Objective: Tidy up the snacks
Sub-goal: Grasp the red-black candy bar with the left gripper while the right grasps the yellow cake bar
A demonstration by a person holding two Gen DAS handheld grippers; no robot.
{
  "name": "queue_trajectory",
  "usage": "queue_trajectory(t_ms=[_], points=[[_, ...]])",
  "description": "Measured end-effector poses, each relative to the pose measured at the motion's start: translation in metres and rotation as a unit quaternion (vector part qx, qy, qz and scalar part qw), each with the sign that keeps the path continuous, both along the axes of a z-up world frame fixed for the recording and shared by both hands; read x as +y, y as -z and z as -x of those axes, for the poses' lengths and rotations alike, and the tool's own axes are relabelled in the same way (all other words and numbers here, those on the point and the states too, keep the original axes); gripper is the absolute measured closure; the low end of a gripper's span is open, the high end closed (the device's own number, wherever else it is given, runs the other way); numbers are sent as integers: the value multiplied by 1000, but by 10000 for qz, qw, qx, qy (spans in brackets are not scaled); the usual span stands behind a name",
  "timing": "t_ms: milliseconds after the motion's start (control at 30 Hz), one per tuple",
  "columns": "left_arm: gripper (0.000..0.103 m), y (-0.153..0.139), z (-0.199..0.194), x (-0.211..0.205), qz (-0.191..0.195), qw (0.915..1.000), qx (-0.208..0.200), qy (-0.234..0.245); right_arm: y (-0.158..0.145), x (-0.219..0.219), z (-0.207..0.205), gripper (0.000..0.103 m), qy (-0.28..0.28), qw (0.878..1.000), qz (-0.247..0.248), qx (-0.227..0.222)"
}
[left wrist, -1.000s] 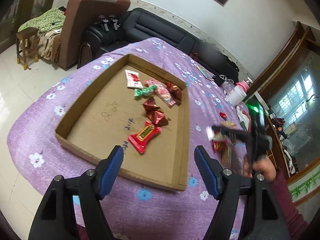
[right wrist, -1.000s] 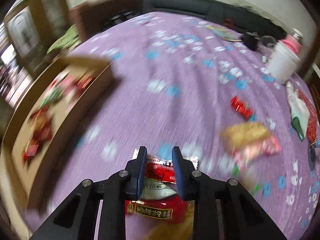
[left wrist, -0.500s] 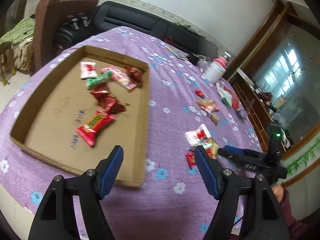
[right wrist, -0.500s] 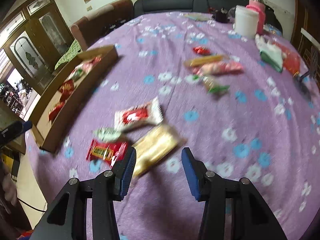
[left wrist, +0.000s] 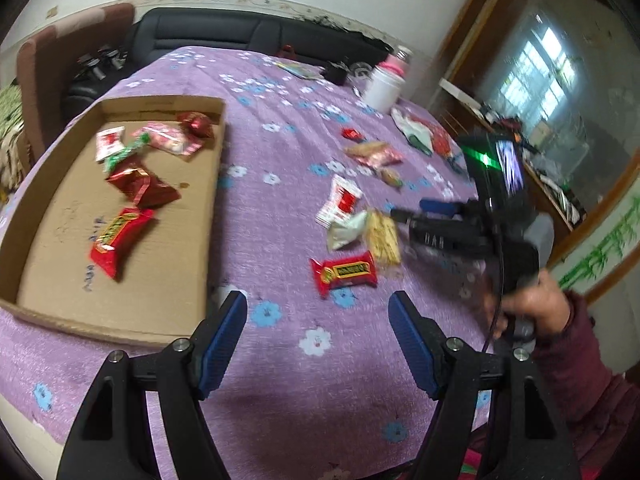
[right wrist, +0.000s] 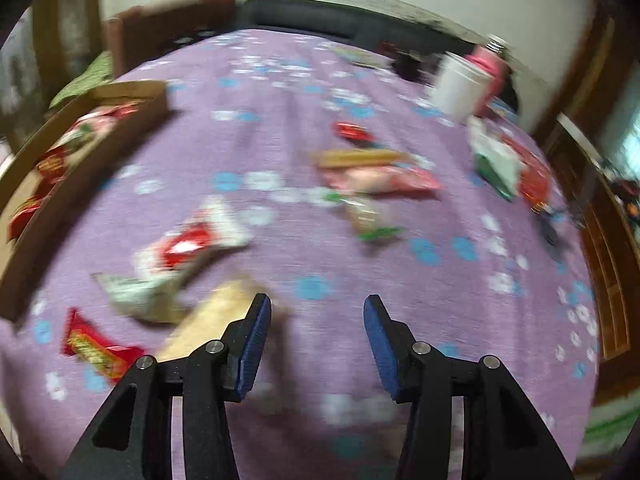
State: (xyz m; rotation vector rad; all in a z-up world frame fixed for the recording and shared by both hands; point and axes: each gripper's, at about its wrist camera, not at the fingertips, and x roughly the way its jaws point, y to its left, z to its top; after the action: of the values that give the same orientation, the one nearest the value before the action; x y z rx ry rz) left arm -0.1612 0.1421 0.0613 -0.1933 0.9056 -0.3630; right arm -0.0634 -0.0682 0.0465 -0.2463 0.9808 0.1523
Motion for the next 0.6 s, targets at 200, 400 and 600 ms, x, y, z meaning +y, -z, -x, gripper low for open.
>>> queue_trajectory(t_ms=[200, 400, 600], points=[[30, 12, -18, -29, -290, 9991, 59, 310, 8, -1, 7, 51, -81, 9848, -1524, 834], [30, 18, -21, -43, -491, 9976, 118, 480, 11, 41, 22, 58, -584, 9940, -818, 427], [31, 19, -32, -46, -748, 9960, 69, 485, 11, 17, 30, 66, -820, 9928, -728, 477]])
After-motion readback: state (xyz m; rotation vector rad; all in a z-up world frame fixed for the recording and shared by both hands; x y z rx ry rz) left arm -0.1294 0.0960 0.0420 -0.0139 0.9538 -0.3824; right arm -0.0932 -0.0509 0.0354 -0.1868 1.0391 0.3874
